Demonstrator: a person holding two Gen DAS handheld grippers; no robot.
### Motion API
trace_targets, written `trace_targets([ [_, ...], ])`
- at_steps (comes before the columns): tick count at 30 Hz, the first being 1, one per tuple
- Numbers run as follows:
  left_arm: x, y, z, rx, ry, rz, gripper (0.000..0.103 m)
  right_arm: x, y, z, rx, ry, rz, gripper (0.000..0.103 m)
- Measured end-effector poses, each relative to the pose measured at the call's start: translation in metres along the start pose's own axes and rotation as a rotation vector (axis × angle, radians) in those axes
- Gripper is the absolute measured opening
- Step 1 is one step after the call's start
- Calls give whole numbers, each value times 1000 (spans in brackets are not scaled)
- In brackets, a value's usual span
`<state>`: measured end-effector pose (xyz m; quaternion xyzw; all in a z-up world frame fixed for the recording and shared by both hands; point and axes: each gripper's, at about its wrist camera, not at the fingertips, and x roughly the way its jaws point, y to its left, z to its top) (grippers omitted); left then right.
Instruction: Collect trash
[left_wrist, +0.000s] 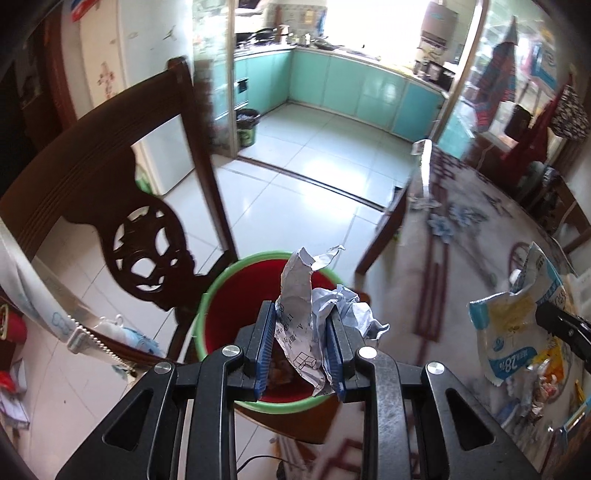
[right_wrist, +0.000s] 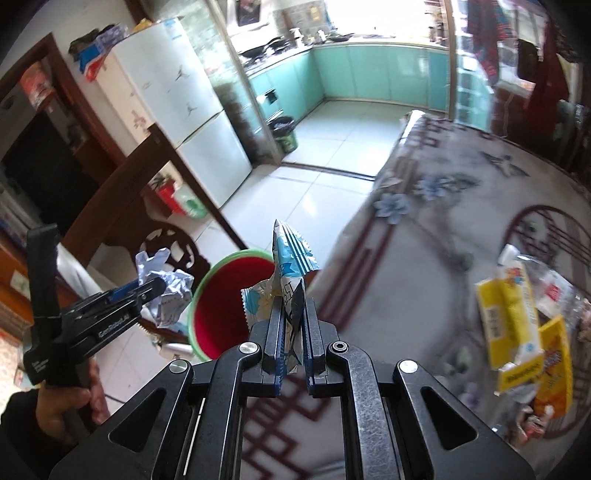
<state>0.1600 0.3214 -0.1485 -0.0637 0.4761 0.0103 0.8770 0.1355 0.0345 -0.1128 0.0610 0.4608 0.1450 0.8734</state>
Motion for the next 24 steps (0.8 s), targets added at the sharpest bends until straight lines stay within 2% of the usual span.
trace_targets([
  [7, 19, 31, 5, -28, 30, 16, 24, 25, 24, 9, -34, 32, 14, 8],
  [21, 35, 40, 15, -21, 53, 3, 26, 42, 41, 18, -51, 59, 33, 9],
  [22, 37, 39, 16, -20, 56, 1, 31, 42, 41, 18, -53, 59, 38, 10],
  [23, 38, 39, 16, -22, 59, -3, 40, 43, 41, 18, -54, 60, 38, 18],
  [24, 39, 39, 17, -24, 61, -5, 46, 42, 41, 18, -52, 58, 33, 37],
])
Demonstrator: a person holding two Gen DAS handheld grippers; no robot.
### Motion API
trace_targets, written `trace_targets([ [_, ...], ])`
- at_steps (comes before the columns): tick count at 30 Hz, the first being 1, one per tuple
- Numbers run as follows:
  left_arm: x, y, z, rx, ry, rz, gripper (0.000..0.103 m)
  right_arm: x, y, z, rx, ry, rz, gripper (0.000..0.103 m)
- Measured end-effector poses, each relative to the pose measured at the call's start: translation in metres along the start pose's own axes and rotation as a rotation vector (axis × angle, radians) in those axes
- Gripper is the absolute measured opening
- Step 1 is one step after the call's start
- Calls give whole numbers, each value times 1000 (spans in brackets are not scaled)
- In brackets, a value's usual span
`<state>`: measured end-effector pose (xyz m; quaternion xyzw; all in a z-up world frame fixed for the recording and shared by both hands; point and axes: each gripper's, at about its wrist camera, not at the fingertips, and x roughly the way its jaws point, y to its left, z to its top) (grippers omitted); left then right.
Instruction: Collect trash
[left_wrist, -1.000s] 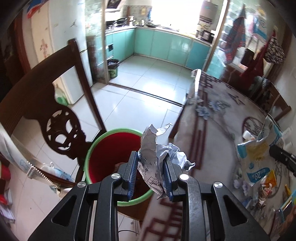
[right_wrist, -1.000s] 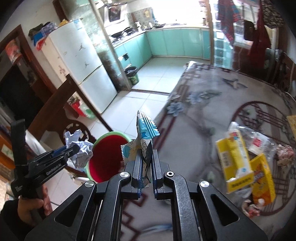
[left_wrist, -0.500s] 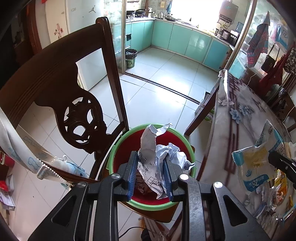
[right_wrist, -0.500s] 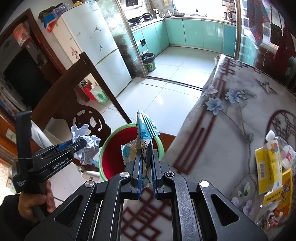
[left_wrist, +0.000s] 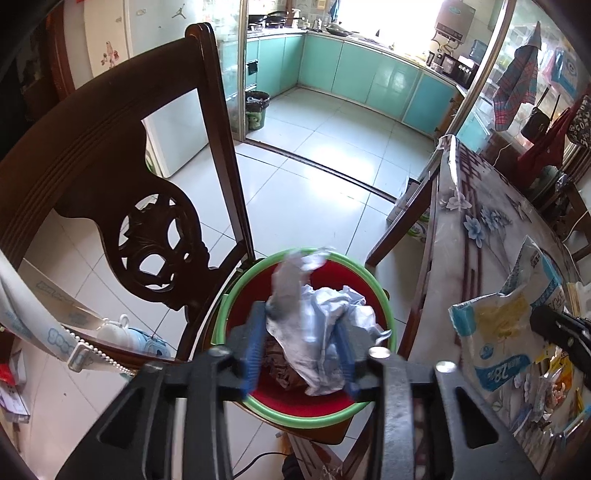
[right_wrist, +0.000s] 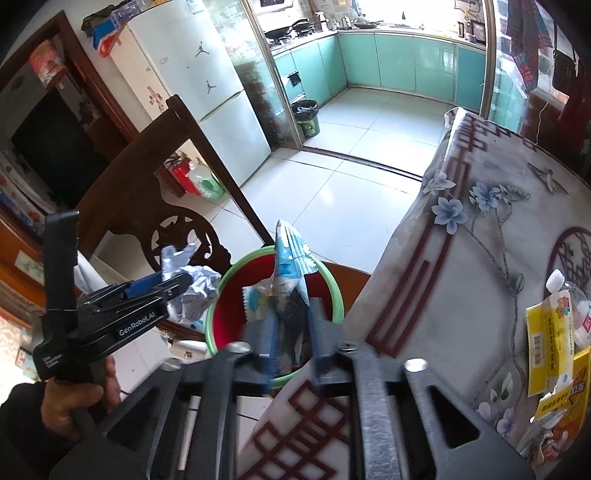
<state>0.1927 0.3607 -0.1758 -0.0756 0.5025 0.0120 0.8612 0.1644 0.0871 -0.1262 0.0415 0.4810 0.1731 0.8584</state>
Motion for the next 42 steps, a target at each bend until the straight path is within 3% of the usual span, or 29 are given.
trace_targets([
  [1, 0, 0, 1, -5, 1, 4, 61, -1, -1, 0, 4, -7, -2, 49],
  [2, 0, 0, 2, -13, -3, 10, 70, -4, -1, -1, 10, -20, -3, 71],
  [3, -2, 0, 2, -18, -10, 10, 70, -6, -1, -2, 11, -32, -2, 75],
  [16, -20, -29, -7, 28, -38, -57, 70, -44, -26, -23, 66, -63, -62, 75],
  [22, -26, -74, -15, 90, -30, -115, 70, -77, -70, -49, 105, -66, -178, 75],
  [25, -31, -103, -21, 142, -30, -146, 70, -102, -114, -60, 114, -59, -286, 75],
  [29, -34, -141, -32, 184, -19, -167, 70, -128, -210, -77, 255, 15, -322, 81],
  [33, -38, -179, -44, 202, -10, -180, 70, -126, -287, -96, 360, 135, -347, 81],
  [35, -41, -199, -49, 213, -12, -182, 70, -117, -311, -105, 386, 186, -337, 81],
  [40, -47, -252, -62, 238, -4, -193, 70, -86, -343, -128, 449, 266, -153, 81],
  [41, -47, -265, -65, 239, 2, -197, 70, -82, -345, -131, 446, 273, -128, 79],
  [42, -46, -277, -67, 240, 10, -201, 70, -79, -345, -132, 437, 277, -99, 69],
])
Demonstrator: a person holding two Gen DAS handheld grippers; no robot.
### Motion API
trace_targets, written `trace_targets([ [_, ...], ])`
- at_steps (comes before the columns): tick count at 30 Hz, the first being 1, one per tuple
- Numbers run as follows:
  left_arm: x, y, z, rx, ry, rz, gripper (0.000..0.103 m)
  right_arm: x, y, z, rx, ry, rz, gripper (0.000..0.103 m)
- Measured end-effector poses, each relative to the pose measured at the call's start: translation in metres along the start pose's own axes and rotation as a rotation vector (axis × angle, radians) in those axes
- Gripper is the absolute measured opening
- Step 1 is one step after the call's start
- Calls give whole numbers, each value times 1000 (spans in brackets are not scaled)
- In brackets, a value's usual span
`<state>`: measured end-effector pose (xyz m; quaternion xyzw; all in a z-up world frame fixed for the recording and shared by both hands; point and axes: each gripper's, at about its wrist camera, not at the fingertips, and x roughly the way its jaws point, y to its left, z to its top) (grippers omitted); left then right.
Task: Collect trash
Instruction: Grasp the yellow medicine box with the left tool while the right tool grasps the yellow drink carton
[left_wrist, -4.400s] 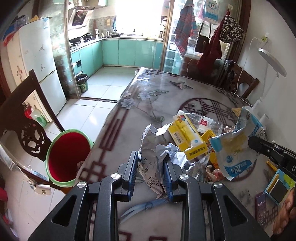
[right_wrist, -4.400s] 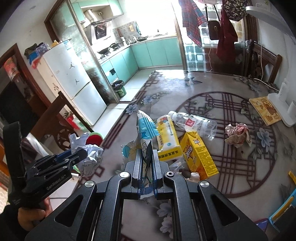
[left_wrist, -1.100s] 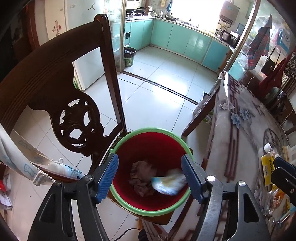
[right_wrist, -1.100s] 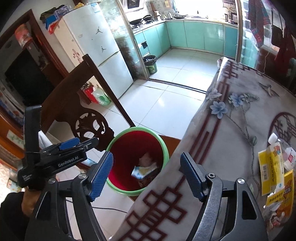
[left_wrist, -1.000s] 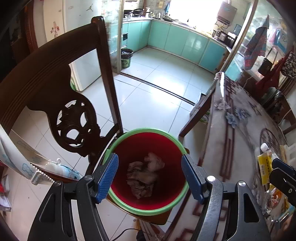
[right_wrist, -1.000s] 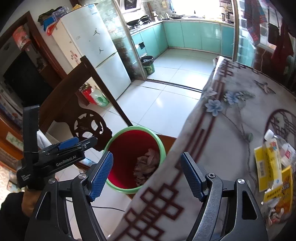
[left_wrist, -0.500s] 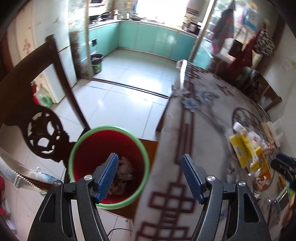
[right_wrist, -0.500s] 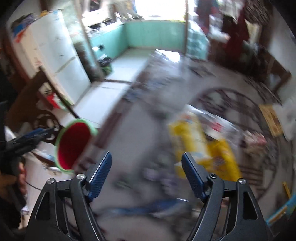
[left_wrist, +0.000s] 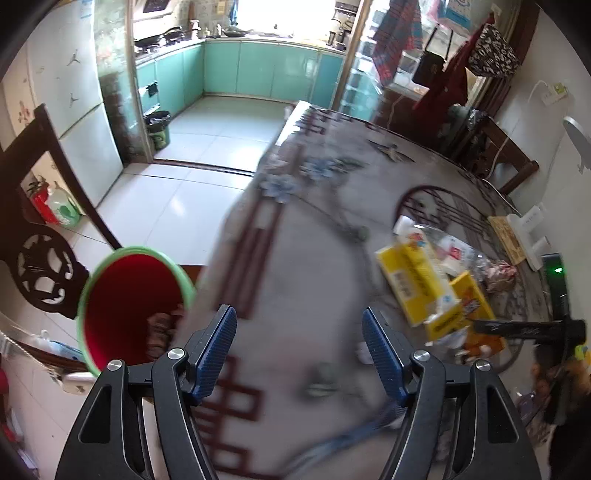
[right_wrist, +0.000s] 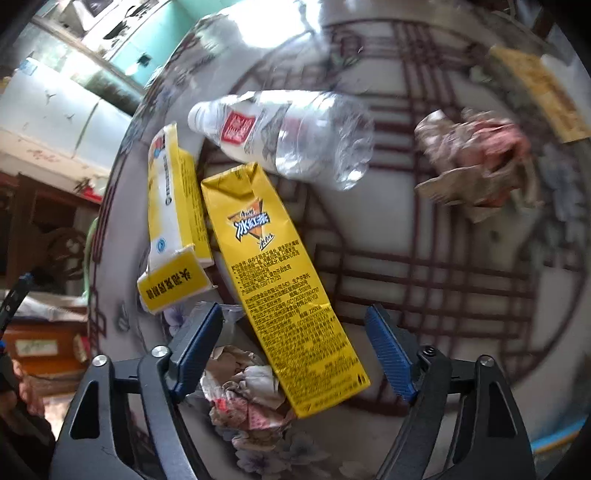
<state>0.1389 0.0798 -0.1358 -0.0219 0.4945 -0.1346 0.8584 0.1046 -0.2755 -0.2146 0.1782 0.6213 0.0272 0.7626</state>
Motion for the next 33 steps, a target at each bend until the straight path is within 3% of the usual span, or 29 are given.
trace_targets([
  [1, 3, -11, 1, 2, 7, -5, 70, 2, 0, 0, -19, 6, 25, 60],
  [2, 7, -23, 2, 4, 15, -12, 70, 2, 0, 0, -33, 10, 34, 44],
  [3, 11, -34, 4, 7, 22, -19, 70, 2, 1, -1, -51, 11, 50, 38],
  [8, 36, -93, 19, 3, 52, -72, 70, -33, -9, -14, -40, -96, 103, 34],
  [14, 82, -146, 36, 13, 100, -31, 70, -85, -24, -33, -28, -270, 61, 34],
  [19, 126, -160, 38, 4, 155, 67, 70, -87, -41, -30, 11, -276, 101, 34],
  [27, 173, -172, 36, 6, 255, 68, 70, -73, -53, -22, 16, -236, 127, 34],
  [31, 178, -170, 34, 15, 250, 71, 70, -69, -49, -19, 4, -227, 139, 34],
  [33, 177, -169, 33, 25, 242, 55, 57, -68, -46, -17, 3, -224, 143, 34],
])
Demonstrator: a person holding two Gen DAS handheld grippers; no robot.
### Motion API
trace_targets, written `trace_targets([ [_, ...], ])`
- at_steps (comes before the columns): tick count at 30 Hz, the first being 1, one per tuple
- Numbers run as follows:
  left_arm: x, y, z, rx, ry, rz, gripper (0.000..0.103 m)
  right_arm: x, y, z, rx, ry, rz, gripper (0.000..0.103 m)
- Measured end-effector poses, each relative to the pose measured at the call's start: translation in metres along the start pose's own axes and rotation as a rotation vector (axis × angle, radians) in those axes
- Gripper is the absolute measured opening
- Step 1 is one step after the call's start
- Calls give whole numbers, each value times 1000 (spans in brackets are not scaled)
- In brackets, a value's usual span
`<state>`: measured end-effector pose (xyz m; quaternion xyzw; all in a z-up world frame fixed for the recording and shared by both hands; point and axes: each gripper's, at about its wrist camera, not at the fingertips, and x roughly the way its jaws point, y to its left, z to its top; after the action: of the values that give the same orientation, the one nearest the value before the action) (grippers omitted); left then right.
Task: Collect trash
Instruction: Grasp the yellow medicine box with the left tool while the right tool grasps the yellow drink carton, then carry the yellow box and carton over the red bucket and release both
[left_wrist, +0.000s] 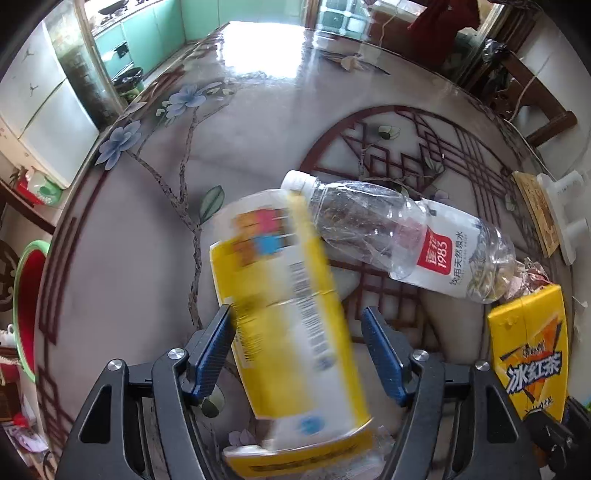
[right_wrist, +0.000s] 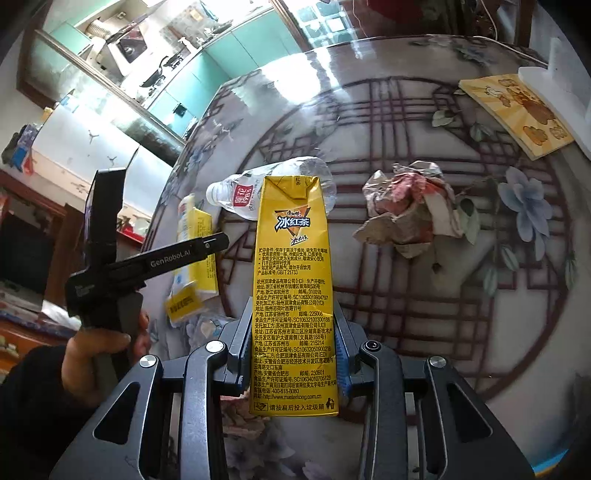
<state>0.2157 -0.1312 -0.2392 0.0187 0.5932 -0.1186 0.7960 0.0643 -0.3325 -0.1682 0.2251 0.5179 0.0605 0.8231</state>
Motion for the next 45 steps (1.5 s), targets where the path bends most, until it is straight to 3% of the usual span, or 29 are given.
trace_targets([
  [1, 0, -1, 0, 11, 1, -2, 45, 1, 1, 0, -1, 1, 3, 34],
  [3, -3, -1, -2, 27, -3, -27, 42, 1, 5, 0, -5, 2, 6, 34],
  [11, -69, 7, -21, 96, -161, -17, 41, -15, 35, 2, -66, -40, 7, 34],
  [16, -117, 30, -41, 79, -253, -12, 41, -22, 58, 1, -107, -76, -1, 34],
  [27, -179, 72, -78, 50, -369, 12, 42, -23, 107, -5, -165, -114, 27, 34],
  [45, -197, 113, -91, 46, -389, 10, 42, -22, 147, -18, -189, -146, 15, 34],
])
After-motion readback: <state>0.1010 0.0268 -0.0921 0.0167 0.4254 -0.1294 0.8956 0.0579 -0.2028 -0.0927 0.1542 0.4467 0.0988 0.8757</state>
